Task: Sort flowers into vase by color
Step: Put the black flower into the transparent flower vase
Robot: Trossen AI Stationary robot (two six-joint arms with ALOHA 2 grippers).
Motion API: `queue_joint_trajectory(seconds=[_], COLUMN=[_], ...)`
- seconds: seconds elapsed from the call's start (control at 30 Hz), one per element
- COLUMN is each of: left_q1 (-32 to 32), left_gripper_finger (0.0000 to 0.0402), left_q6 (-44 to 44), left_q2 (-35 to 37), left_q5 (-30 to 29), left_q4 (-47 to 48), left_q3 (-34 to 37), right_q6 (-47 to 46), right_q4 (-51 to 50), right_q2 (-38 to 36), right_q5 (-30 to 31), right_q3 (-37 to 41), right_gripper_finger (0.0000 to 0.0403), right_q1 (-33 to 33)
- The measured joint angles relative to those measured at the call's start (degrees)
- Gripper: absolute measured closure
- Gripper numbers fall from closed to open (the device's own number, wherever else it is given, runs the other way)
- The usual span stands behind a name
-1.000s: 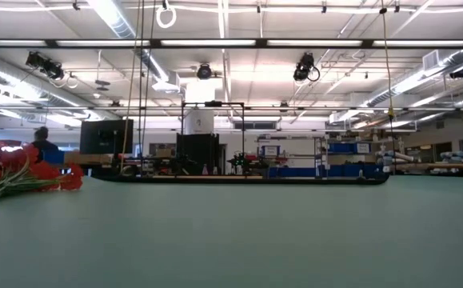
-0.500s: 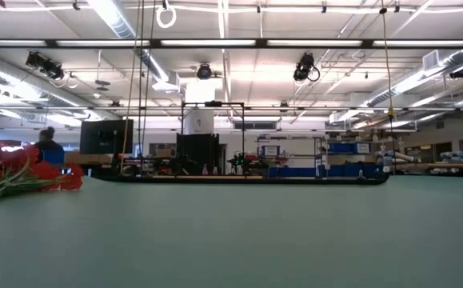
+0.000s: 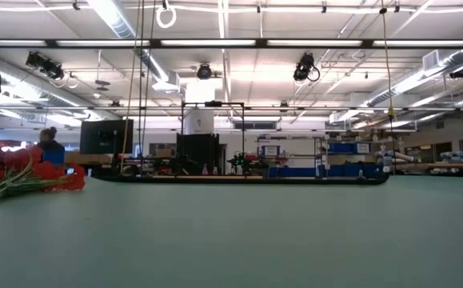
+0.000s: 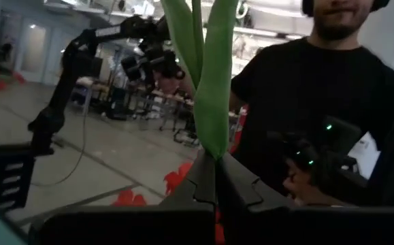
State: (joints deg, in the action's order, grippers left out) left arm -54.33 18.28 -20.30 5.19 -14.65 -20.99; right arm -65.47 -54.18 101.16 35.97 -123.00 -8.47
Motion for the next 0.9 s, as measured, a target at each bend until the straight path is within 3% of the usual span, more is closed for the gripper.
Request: queue_joint_trajectory(seconds=[0.23, 0.47, 0.9], left_q1=[-8.2, -14.6, -16.4], left_gripper_finger=[0.04, 0.04, 0.04], left_q6=[-1.3, -1.7, -3.0], left_q2=[0.0, 0.0, -1.5], left_q5=[-10.3, -17.6, -19.3], left_q4=[3.8, -15.2, -15.2], left_q3=[0.9, 9.1, 12.5], right_q6=[0.1, 0.1, -2.0], right_q4=[0.0, -0.1, 0.0], right_q2=[0.0, 0.0, 0.0], right_q5=[0.0, 0.0, -0.2], right_q3=[0.0, 0.0, 0.0], right_gripper_finger=[0.0251, 0.0251, 0.0251], right_q1=[-1.2, -2.4, -2.7])
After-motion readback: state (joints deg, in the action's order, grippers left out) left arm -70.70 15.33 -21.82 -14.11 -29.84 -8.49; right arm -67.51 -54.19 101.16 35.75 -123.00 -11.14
